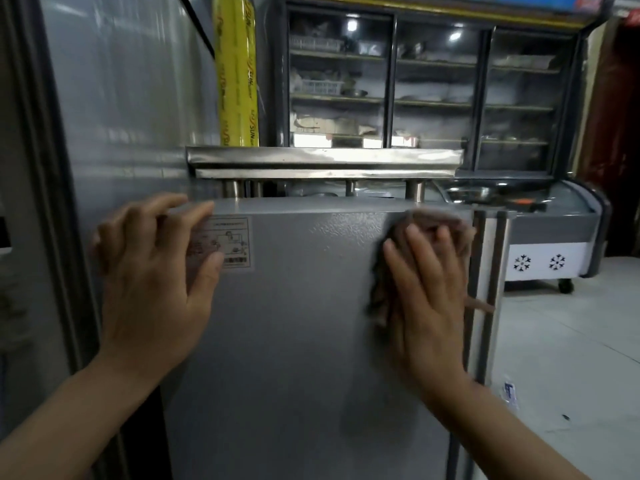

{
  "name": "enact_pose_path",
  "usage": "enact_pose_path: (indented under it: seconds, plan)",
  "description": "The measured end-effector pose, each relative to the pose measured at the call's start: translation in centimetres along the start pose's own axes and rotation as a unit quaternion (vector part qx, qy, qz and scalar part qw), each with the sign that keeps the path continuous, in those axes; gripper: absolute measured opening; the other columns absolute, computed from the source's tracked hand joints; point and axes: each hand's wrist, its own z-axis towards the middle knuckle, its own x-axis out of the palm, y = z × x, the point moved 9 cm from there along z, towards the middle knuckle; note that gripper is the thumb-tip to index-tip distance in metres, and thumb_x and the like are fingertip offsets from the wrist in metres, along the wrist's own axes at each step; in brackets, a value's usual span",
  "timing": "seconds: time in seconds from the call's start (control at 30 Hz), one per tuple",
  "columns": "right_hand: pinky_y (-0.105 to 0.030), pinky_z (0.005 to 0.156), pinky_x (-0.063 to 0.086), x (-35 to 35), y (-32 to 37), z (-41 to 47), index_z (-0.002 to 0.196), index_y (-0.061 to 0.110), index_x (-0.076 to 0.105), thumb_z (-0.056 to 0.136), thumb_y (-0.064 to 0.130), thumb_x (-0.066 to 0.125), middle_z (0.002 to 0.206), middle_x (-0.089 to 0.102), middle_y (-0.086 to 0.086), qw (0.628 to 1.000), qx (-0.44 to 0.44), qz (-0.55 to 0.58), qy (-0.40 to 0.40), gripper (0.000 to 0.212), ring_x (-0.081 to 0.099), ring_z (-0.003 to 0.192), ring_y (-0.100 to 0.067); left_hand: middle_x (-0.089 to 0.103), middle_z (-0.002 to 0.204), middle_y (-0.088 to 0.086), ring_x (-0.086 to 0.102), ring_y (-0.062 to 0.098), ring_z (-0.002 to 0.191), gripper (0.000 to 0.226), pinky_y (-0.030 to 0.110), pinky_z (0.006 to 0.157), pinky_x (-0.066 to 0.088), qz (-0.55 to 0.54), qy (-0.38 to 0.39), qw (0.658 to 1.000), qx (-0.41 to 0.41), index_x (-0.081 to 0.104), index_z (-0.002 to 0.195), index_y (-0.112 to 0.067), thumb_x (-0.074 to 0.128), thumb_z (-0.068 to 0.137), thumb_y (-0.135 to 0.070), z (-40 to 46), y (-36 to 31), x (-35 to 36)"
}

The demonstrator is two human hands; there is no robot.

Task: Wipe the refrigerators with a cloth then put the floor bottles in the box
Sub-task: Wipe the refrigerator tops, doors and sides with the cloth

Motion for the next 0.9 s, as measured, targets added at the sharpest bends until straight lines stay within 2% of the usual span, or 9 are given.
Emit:
enact_pose_path:
  seconds: [0.07, 0.2, 0.27, 0.33, 0.47, 0.57, 0.63, 0.73, 0.9]
  plan:
    - [-0.052, 0.114, 0.016, 1.8, 2.5, -4.0, 0.145, 0.027, 0.032, 0.099, 0.034, 0.031, 0.157, 0.021, 0.004, 0.994, -0.076, -0.019, 0.075, 0.047, 0.017, 0.145, -0.033, 0.051, 0.12, 0.02, 0.043, 0.045, 0.111, 0.051, 0.038, 0.095, 0.024, 0.001, 0.0, 1.0, -0.004, 0.055, 0.125, -0.005, 0.048, 0.081, -0.03, -0.3, 0.1, 0.0]
    - [-0.043, 0.117, 0.01, 2.2, 4.4, -6.9, 0.147, 0.027, 0.029, 0.091, 0.02, 0.042, 0.157, 0.021, 0.005, 0.965, -0.203, -0.066, 0.15, 0.058, 0.019, 0.145, -0.027, 0.053, 0.118, 0.02, 0.045, 0.046, 0.112, 0.051, 0.029, 0.096, 0.021, -0.006, 0.006, 1.0, -0.004, 0.056, 0.125, -0.004, 0.05, 0.08, -0.028, -0.1, 0.2, -0.1]
    - [-0.044, 0.118, 0.01, 1.7, 4.0, -3.7, 0.145, 0.026, 0.03, 0.087, 0.026, 0.048, 0.155, 0.023, 0.002, 0.973, -0.178, -0.06, 0.137, 0.06, 0.017, 0.145, -0.026, 0.052, 0.117, 0.02, 0.045, 0.046, 0.112, 0.051, 0.029, 0.095, 0.021, -0.008, 0.009, 1.0, -0.004, 0.055, 0.125, -0.005, 0.048, 0.08, -0.028, -0.1, 0.2, -0.2]
    - [-0.051, 0.117, 0.012, 1.3, 3.6, 0.9, 0.143, 0.022, 0.033, 0.089, 0.036, 0.048, 0.154, 0.024, -0.005, 0.991, -0.093, -0.033, 0.091, 0.058, 0.015, 0.145, -0.031, 0.052, 0.116, 0.019, 0.043, 0.045, 0.111, 0.048, 0.028, 0.094, 0.022, -0.014, 0.003, 1.0, -0.007, 0.055, 0.125, -0.006, 0.046, 0.082, -0.026, -0.1, 0.2, -0.3]
    - [-0.053, 0.116, 0.014, 2.0, 5.3, 4.7, 0.141, 0.016, 0.043, 0.094, 0.028, 0.042, 0.152, 0.031, -0.008, 0.999, -0.014, -0.03, 0.003, 0.049, 0.018, 0.143, -0.035, 0.052, 0.115, 0.017, 0.043, 0.043, 0.109, 0.045, 0.022, 0.093, 0.02, -0.027, -0.004, 1.0, -0.011, 0.056, 0.125, -0.007, 0.044, 0.084, -0.019, -0.1, 0.5, -0.3]
    - [-0.05, 0.115, 0.013, 4.1, 8.6, 0.2, 0.143, 0.02, 0.038, 0.093, 0.028, 0.042, 0.154, 0.026, -0.001, 0.988, -0.128, -0.032, 0.083, 0.051, 0.02, 0.143, -0.033, 0.053, 0.116, 0.014, 0.042, 0.039, 0.11, 0.046, 0.02, 0.094, 0.02, -0.037, 0.013, 0.999, -0.005, 0.055, 0.127, -0.007, 0.048, 0.081, -0.011, -0.1, 0.5, -0.3]
    - [-0.047, 0.111, 0.02, 4.8, 10.3, -4.0, 0.141, 0.022, 0.044, 0.093, 0.023, 0.038, 0.155, 0.025, 0.002, 0.958, -0.23, -0.048, 0.163, 0.049, 0.03, 0.138, -0.033, 0.054, 0.119, 0.013, 0.041, 0.035, 0.113, 0.048, 0.019, 0.095, 0.021, -0.066, 0.033, 0.997, -0.008, 0.053, 0.128, -0.005, 0.049, 0.079, -0.007, 0.0, 0.8, -0.6]
    - [-0.044, 0.108, 0.022, 4.4, 10.1, -4.5, 0.138, 0.024, 0.046, 0.094, 0.017, 0.03, 0.153, 0.028, 0.003, 0.934, -0.297, -0.075, 0.185, 0.048, 0.033, 0.134, -0.028, 0.053, 0.126, 0.012, 0.04, 0.027, 0.12, 0.048, 0.013, 0.1, 0.023, -0.103, 0.067, 0.992, 0.012, 0.052, 0.126, -0.002, 0.046, 0.078, -0.002, 0.2, 1.5, -1.4]
    - [-0.053, 0.113, 0.019, 3.8, 9.1, 4.6, 0.142, 0.023, 0.04, 0.09, 0.033, 0.047, 0.153, 0.03, -0.002, 0.987, -0.132, -0.047, 0.075, 0.054, 0.025, 0.141, -0.032, 0.049, 0.131, 0.011, 0.039, 0.015, 0.125, 0.051, 0.015, 0.108, 0.024, -0.123, 0.064, 0.99, 0.004, 0.05, 0.127, -0.002, 0.05, 0.078, 0.014, -0.1, 3.3, -2.3]
